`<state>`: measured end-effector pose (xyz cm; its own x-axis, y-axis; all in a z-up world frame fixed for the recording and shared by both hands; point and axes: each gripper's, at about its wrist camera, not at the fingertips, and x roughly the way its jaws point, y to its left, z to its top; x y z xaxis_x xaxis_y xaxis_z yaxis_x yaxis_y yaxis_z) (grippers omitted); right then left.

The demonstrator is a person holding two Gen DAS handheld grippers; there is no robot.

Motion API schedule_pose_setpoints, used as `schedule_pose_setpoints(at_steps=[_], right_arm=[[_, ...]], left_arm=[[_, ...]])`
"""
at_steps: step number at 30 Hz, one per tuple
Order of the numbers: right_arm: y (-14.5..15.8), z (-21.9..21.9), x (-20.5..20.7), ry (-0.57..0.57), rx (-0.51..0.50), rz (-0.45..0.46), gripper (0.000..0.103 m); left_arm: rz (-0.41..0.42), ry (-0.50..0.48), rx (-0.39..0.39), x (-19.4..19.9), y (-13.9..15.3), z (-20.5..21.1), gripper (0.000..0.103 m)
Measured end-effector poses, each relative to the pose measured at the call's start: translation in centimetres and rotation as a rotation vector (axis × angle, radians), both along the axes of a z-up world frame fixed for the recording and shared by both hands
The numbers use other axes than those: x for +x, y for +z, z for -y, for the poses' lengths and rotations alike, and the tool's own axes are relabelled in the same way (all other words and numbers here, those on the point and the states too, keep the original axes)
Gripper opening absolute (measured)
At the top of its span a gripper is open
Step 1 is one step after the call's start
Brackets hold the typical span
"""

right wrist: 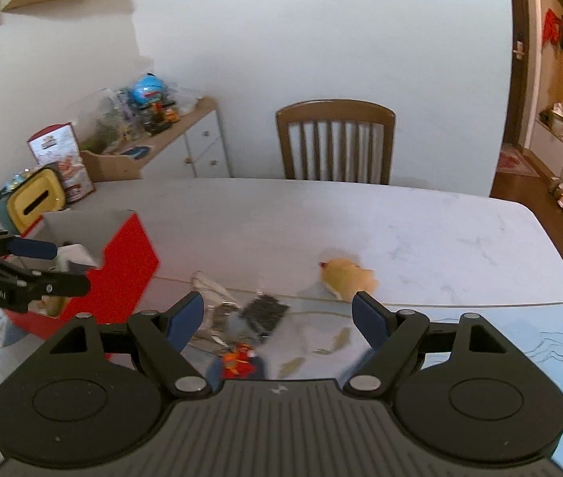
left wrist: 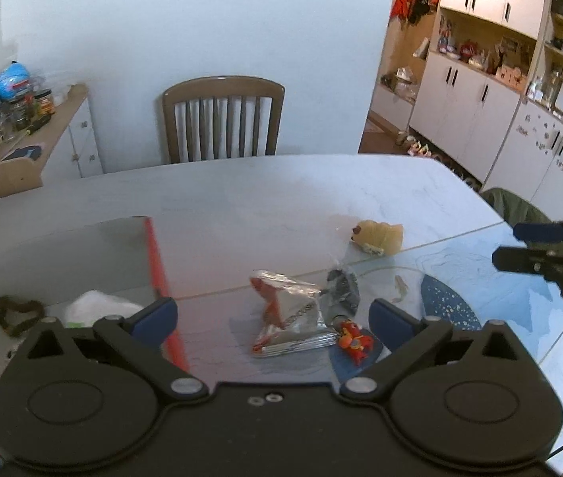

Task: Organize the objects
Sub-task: 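Lower the left gripper over the silver bag while the right approaches the orange pig plush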

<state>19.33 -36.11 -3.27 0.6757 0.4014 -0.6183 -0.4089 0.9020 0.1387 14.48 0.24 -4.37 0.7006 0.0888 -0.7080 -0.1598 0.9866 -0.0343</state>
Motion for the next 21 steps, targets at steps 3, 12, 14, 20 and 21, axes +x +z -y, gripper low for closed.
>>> schedule_pose_setpoints(at_steps=[3,12,14,20,21], right_arm=[[-0.8,0.8,1.2,-0.007,-0.009,-0.011,0.082],[-3.4,2.4,5.1,0.001,-0.041,-0.052,0.082],[-4.0,2.6,5.8,0.006,-0.052,-0.059,0.082],[-5.8,3.0,8.5,0.033,-0.086,-0.087,0.082],[-6.1,3.1,8.9,0.038,-0.093,-0.091,0.082]], left_arm=[[-0.023,0.004,0.005,1.5,-1.2,0.9,0.102],[-0.107,0.054,0.022,5.5,-5.2,2.2,0.102],[-0.122,0.069,0.027,6.3,-6.0,2.2,0.102],[-0.166,0.1,0.053,8.1,-8.2,2.4,0.102],[-0.171,0.102,0.055,8.4,-8.5,2.4,0.102]])
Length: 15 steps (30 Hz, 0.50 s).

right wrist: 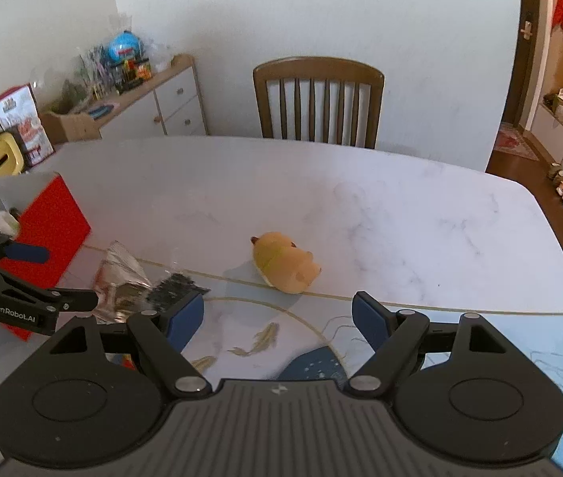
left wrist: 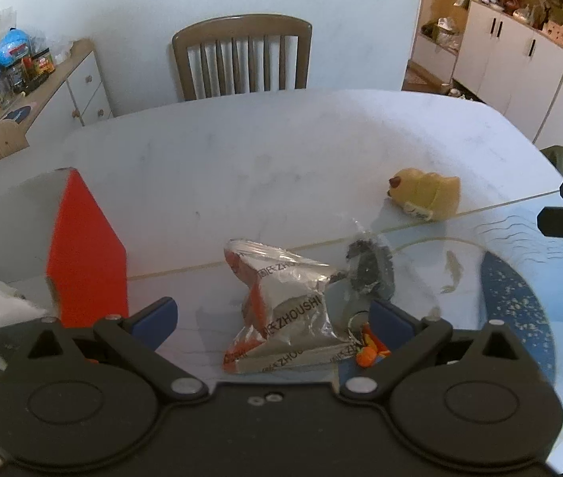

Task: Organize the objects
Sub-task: 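Lower the left gripper over the silver bag while the right approaches the orange pig plush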

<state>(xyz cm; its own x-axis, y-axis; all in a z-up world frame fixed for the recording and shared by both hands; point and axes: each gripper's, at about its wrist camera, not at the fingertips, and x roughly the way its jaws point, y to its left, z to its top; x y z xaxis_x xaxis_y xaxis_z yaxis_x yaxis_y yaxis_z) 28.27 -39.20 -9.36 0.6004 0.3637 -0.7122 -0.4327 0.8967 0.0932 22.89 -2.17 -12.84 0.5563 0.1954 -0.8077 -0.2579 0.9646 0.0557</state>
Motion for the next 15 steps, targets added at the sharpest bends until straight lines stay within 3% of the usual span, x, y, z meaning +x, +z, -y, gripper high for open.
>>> schedule_pose_setpoints(at_steps=[15], right_arm=[[-4.1,-2.1,6.9,0.101,-0.079,-0.058,0.082]], left_arm=[[-0.092,0.09,-0.045,2.4,-3.4,-1.8,0.102]])
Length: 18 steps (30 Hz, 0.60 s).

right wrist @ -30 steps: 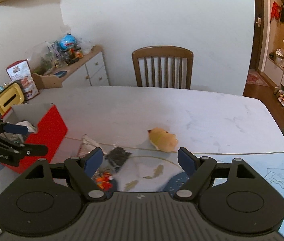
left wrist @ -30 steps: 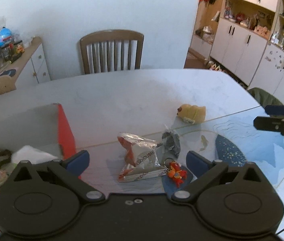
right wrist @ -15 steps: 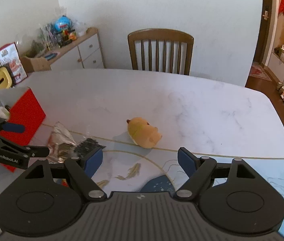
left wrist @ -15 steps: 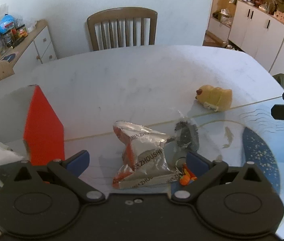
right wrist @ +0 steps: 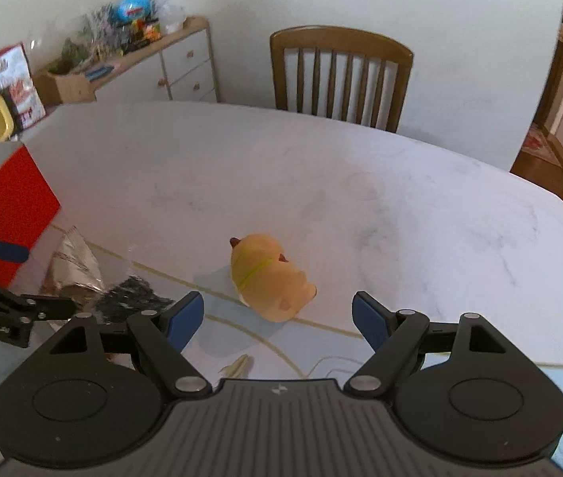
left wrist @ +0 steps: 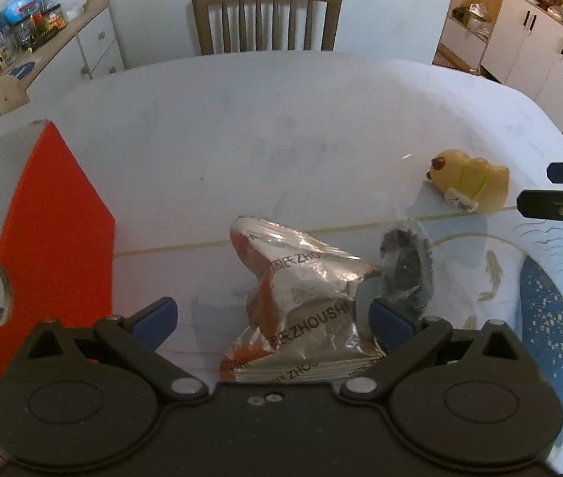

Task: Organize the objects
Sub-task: 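Lower the left gripper over the silver bag while the right approaches the orange pig plush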

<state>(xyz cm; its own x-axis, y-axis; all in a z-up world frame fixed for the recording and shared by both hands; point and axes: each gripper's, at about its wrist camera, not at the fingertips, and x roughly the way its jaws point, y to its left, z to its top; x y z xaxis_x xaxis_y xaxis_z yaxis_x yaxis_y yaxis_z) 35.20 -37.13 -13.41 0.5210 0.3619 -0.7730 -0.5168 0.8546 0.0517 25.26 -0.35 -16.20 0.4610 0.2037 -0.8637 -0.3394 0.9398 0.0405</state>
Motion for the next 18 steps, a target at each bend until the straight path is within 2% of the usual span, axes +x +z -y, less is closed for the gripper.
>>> schedule_pose_setpoints(at_steps=[7,11,18], right_arm=[[-1.9,-1.3,2.1,0.048,-0.051,-0.015,0.082],[-2.7,-1.9,2.8,0.061,-0.058,-0.022,0.082],[-3.4,-2.5,3.5,0.078,-0.046,-0.029,0.082]], left_arm=[[-0.014,-0.001,0.003,0.4,-0.9,0.2,0.098],[-0.021,0.002,-0.006,0.6,-1.4,0.1,0.088],[-0.018,-0.011,-0.004,1.0,-1.8,0.5,0.077]])
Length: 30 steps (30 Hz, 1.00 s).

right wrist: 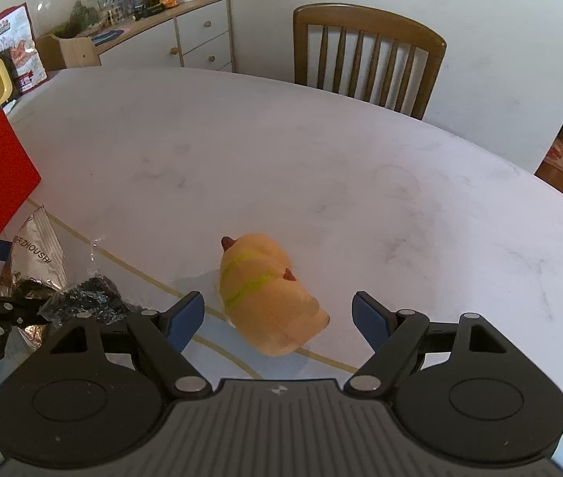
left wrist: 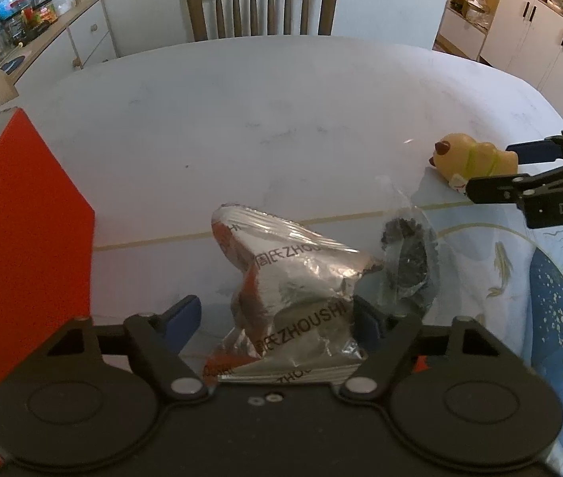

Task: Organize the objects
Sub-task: 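Close the left gripper on the silver bag while the right grasps the orange pig plush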

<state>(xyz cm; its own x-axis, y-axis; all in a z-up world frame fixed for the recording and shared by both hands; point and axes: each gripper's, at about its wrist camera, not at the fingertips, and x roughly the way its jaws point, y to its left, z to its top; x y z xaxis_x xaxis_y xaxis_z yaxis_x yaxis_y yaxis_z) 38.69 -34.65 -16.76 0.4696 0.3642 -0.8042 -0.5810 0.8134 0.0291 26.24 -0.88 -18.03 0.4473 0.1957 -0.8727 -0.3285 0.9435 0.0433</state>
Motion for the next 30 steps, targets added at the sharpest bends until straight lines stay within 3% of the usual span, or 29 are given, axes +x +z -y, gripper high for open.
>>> schedule_pose_setpoints(at_steps=[3,7,12,23,30], right_arm=[[-0.2,-0.1,0.1,-0.008,0.016,-0.008,0.082],[-0.5,-0.5,0.0,-0.014,0.018,-0.016,0.069],[-0.5,-0.4,-0.4,-0.038,0.016,-0.005,0.061],[1.2,0.4,-2.5,-0.094,0.083,0.002,0.055],[3.5,1.0,-4.9,-0.103,0.128,0.004,0.055]], left_arm=[[0.003,-0.001,-0.006,0.0,-0.1,0.0,0.072],[0.009,-0.006,-0.028,0.1,-0.1,0.1,0.06],[0.009,-0.021,-0.015,0.1,0.0,0.6,0.052],[0.007,-0.007,-0.017,-0.1,0.8,0.8,0.047],[0.023,-0.001,-0.038,-0.9,2.8,0.6,0.046]])
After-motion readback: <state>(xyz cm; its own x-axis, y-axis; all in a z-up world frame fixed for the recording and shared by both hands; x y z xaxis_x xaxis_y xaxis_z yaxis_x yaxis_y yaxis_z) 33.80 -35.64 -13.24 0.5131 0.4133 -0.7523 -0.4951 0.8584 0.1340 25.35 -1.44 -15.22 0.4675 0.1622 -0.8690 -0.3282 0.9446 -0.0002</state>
